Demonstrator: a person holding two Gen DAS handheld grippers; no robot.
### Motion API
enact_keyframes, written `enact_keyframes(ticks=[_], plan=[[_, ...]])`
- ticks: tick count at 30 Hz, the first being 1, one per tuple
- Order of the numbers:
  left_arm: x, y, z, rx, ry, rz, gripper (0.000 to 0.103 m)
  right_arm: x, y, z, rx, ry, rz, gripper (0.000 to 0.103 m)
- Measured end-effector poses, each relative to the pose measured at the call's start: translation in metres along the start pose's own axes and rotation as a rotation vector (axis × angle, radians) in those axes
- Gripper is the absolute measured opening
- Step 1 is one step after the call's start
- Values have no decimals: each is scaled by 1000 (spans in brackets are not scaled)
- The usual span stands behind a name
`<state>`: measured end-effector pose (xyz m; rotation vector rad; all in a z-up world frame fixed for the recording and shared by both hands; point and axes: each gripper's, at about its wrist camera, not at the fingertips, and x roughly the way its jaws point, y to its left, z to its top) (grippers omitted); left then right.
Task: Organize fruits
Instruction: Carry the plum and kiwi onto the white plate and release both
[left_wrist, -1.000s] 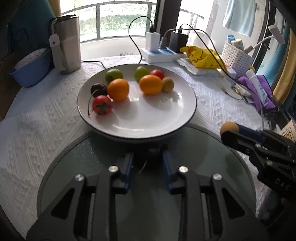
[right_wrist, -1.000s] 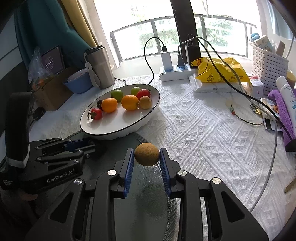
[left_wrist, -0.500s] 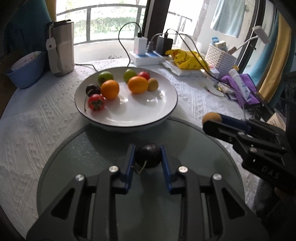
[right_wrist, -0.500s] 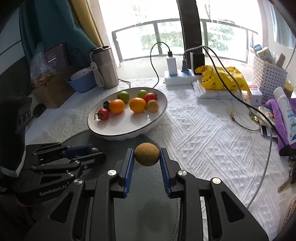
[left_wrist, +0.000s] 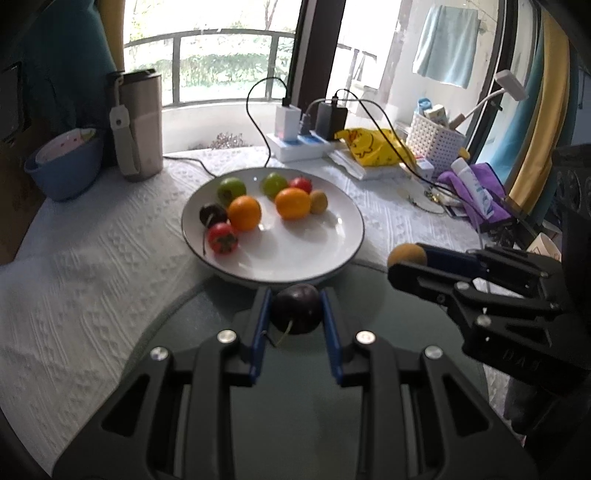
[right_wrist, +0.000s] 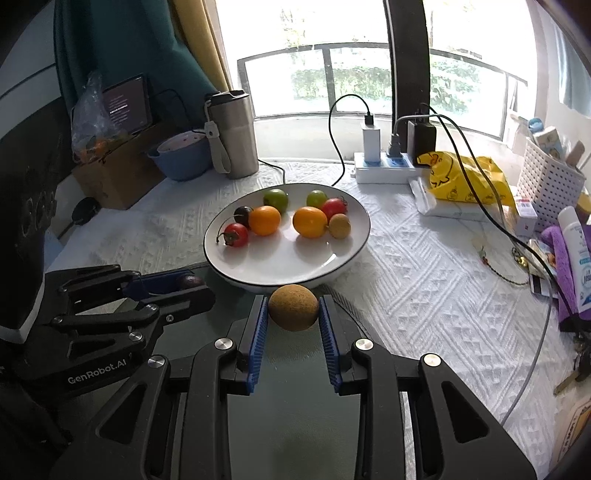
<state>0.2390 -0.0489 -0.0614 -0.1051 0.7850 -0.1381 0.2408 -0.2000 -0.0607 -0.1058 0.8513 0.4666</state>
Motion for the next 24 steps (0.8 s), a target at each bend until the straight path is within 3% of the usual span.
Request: enact_keyframes(ticks=[13,24], plan=[[22,12,29,21,-14,-4,28,27,-5,25,-13,13,4,30],[49,18,39,24,28,5,28,59,-13,36,-10,43,27,30]])
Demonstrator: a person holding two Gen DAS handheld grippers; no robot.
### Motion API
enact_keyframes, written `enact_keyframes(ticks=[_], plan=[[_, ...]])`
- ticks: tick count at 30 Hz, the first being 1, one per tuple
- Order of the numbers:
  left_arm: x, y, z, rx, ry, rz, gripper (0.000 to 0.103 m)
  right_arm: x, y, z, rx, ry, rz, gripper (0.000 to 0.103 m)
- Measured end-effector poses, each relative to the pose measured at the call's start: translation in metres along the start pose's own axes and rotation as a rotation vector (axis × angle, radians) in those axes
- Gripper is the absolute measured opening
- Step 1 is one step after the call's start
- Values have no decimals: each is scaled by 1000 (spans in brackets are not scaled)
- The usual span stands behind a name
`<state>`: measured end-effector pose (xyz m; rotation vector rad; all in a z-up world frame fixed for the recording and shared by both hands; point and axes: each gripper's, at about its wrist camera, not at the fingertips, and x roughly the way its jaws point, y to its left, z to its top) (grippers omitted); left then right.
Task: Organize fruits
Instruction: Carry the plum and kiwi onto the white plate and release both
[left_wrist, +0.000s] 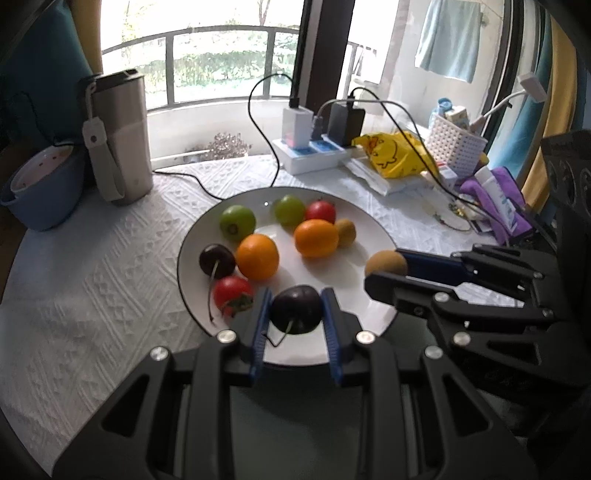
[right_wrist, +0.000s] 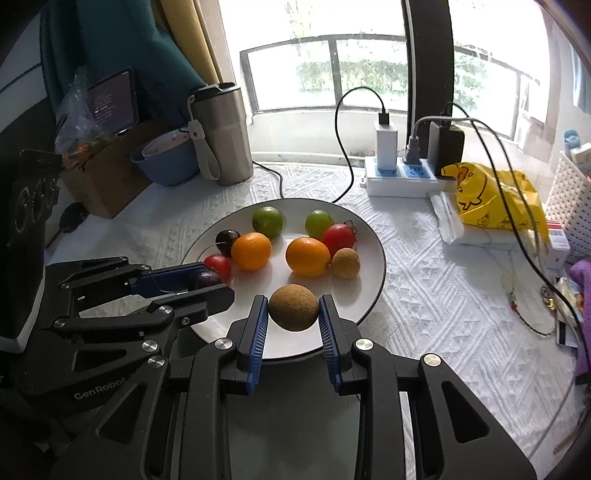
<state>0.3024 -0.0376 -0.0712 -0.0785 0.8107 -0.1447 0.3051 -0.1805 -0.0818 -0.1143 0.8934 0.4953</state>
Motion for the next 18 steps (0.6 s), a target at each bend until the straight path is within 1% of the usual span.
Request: enact_keyframes(ticks=[6,13,18], plan=[[9,1,-1,-7,25,-4,28,13,-2,-3,3,26,8,30],[14,2,-2,-19,47,6,29,16,-1,-2,-3,28,10,30],[12,3,-3,-24,50,15,29,15,1,-2,-9,34,4,30]])
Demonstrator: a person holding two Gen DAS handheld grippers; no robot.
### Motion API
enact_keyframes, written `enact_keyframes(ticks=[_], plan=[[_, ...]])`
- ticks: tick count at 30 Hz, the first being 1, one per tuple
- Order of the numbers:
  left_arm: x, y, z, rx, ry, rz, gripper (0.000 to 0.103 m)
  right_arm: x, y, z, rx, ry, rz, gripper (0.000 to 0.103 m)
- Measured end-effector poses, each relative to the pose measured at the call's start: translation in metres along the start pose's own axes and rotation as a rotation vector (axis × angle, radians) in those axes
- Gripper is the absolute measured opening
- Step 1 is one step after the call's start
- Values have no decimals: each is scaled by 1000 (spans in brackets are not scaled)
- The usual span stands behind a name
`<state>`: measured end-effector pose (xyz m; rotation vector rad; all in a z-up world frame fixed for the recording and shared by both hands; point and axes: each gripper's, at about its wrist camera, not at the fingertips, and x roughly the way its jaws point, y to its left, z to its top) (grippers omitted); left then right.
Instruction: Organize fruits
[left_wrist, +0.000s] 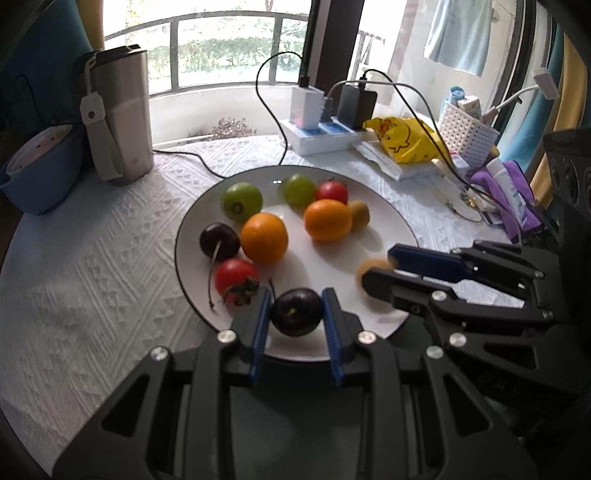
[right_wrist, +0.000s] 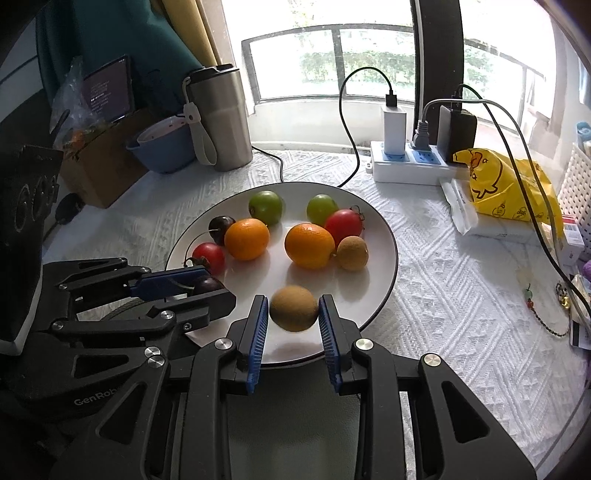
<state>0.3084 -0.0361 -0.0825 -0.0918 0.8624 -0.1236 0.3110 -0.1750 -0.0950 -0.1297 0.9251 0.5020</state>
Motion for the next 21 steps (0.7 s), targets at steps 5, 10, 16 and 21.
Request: enact_keyframes(ticks=[5,10,16,21], plan=[[-3,0,-2,-1,-3,5,30,-5,2,0,7,6,-20,30],[-12,0,-5,-5,-13,7,36,-16,4,-2,15,-2,-44,30],[-30,1,-11,-13,-39,0,45,-32,12,-7,15,-16,-59,30],[-49,-1,-18,-13,-65,-1,45,-48,20,-14,14,-31,-69,30]])
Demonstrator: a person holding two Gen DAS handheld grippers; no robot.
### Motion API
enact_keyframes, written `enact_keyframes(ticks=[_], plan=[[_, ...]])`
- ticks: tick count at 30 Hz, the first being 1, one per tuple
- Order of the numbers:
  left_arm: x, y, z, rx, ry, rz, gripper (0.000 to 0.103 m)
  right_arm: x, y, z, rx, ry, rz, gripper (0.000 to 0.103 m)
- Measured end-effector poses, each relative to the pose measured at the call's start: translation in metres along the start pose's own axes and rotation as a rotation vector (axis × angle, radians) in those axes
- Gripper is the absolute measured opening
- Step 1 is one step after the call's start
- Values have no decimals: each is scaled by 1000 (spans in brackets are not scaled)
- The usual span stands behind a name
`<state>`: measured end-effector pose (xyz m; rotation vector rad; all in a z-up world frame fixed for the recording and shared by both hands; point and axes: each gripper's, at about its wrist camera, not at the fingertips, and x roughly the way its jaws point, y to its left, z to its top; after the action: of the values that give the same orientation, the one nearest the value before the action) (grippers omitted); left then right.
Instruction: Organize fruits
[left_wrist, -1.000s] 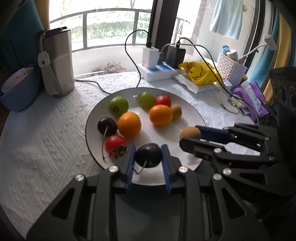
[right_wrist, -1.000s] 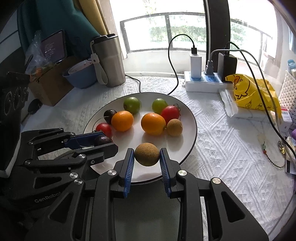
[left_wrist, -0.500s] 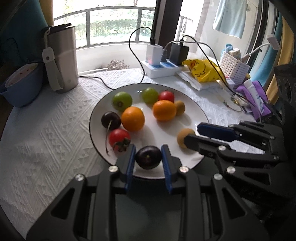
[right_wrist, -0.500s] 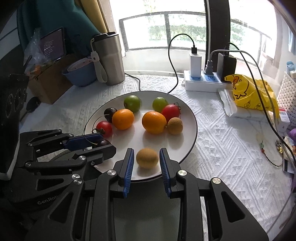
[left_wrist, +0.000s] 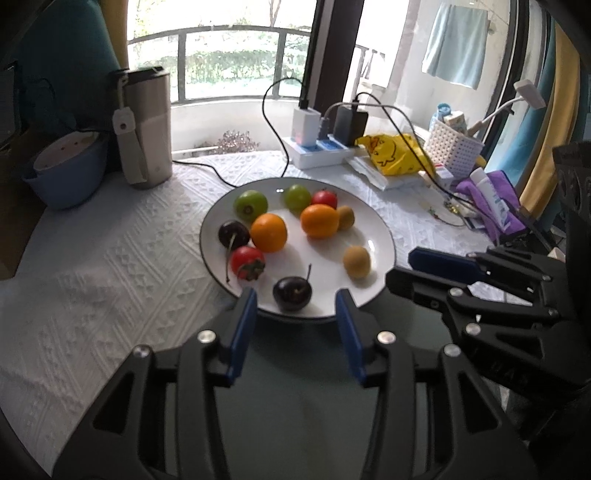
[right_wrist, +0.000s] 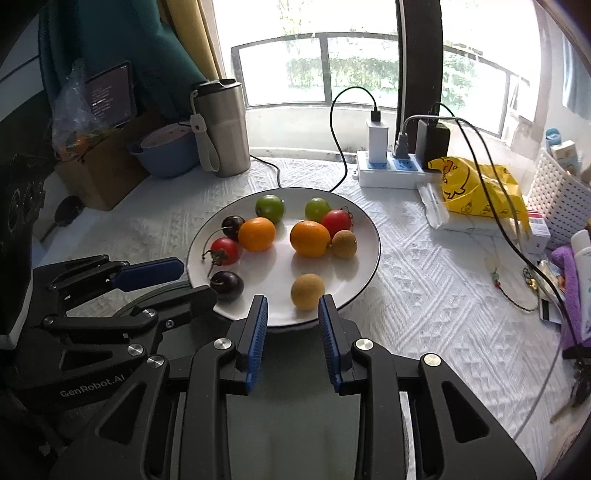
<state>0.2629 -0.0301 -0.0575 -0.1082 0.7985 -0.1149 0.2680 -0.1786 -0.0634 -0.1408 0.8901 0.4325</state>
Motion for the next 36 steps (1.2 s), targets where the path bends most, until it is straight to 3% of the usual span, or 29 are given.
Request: enact_keyframes(ticks=[9,19,22,24,27,34,36], plan=[[-35,-4,-13,3,-50,-2,46,-29,17,-13,-7,-25,-24,30],[-78,-6,-30,0,-113,45,47,-62,38,-29,-18,-60,-38,30],[-90,-8,-35,-5,-131,45,53,-72,44,-34,-23,-72,-42,30],[-99,-10,-40,-10,-144,44,67,-78,47,-37,-24,-79,-45,30],[-109,-12,-45,-12,-161,45,74,-88,54,-43,-27,-91,-49,30],[-139,-15,-56,-8,-212,56,77,-116,69,-51,-40,-133,-71,31],[-148,-17,-57,5,-229,65,78,-125,71,-51,-38,-149,-78,40]])
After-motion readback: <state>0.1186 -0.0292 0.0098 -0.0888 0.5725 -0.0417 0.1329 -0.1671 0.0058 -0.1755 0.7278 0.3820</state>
